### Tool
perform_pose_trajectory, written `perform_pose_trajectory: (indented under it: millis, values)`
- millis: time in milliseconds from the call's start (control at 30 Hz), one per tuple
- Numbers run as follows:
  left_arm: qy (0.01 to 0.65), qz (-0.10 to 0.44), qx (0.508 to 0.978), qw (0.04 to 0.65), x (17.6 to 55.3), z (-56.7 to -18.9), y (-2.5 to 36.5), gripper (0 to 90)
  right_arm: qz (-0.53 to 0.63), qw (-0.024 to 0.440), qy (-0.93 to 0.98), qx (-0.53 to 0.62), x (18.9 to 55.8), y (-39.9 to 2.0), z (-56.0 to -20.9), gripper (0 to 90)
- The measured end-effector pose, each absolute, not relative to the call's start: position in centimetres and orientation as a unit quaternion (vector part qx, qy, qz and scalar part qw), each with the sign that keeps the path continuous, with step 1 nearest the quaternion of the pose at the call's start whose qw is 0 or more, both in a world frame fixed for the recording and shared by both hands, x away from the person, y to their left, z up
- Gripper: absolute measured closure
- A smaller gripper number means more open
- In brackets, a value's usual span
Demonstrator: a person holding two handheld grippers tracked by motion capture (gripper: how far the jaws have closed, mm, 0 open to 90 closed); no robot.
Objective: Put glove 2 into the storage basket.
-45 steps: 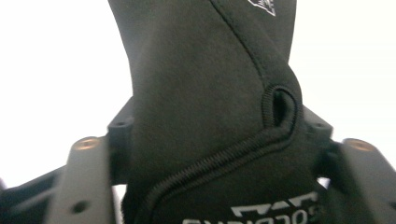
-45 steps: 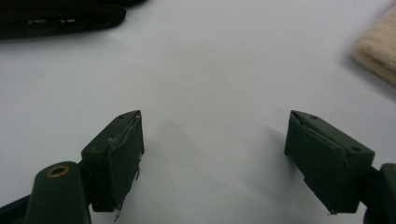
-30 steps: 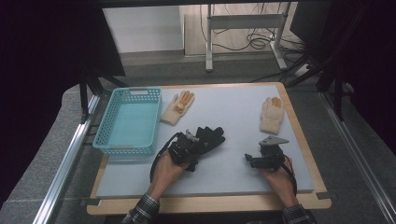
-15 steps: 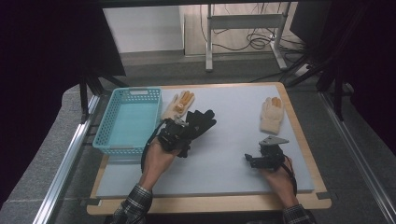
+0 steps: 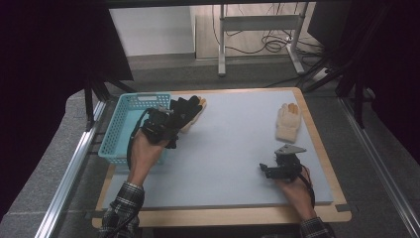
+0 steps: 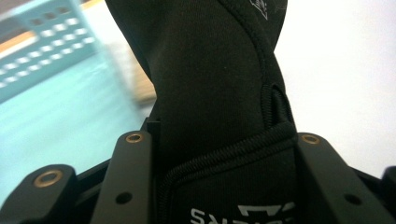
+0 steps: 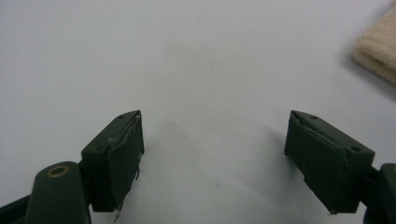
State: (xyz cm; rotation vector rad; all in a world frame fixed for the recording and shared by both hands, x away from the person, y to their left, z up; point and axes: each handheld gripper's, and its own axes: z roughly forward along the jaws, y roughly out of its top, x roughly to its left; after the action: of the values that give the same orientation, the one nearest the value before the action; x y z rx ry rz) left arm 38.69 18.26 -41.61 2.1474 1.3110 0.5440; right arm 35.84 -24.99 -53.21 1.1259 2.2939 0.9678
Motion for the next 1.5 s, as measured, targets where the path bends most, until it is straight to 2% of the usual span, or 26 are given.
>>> perform_pose_trajectory:
  millis: [433, 667, 1033, 1167, 1233, 1333, 1500]
  values:
    - [0.572, 0.211, 0.762, 0.218, 41.2, -43.4, 25.3, 57.1, 0.347, 0.203, 0.822, 0.403, 35.8, -25.0, -53.2, 19.4]
    - [0.629, 0.185, 0.736, 0.168, 43.3, -46.4, 29.0, 56.5, 0.348, 0.203, 0.822, 0.404, 35.8, -25.0, -53.2, 19.4]
    - [0.669, 0.159, 0.718, 0.109, 45.3, -49.4, 31.0, 54.6, 0.348, 0.203, 0.822, 0.404, 35.9, -25.0, -53.2, 19.4]
    - [0.669, 0.172, 0.718, 0.090, 45.6, -49.3, 31.2, 52.8, 0.348, 0.203, 0.822, 0.404, 35.9, -25.0, -53.2, 19.4]
    - [0.667, 0.175, 0.720, 0.075, 45.8, -49.3, 31.3, 49.6, 0.348, 0.203, 0.821, 0.404, 35.9, -25.0, -53.2, 19.4]
    - [0.666, 0.159, 0.726, 0.057, 46.0, -49.4, 31.5, 35.7, 0.348, 0.203, 0.822, 0.404, 35.9, -25.0, -53.2, 19.4]
    - [0.661, 0.134, 0.735, 0.065, 45.6, -49.4, 31.1, 17.1, 0.348, 0.203, 0.822, 0.404, 35.9, -25.0, -53.2, 19.3]
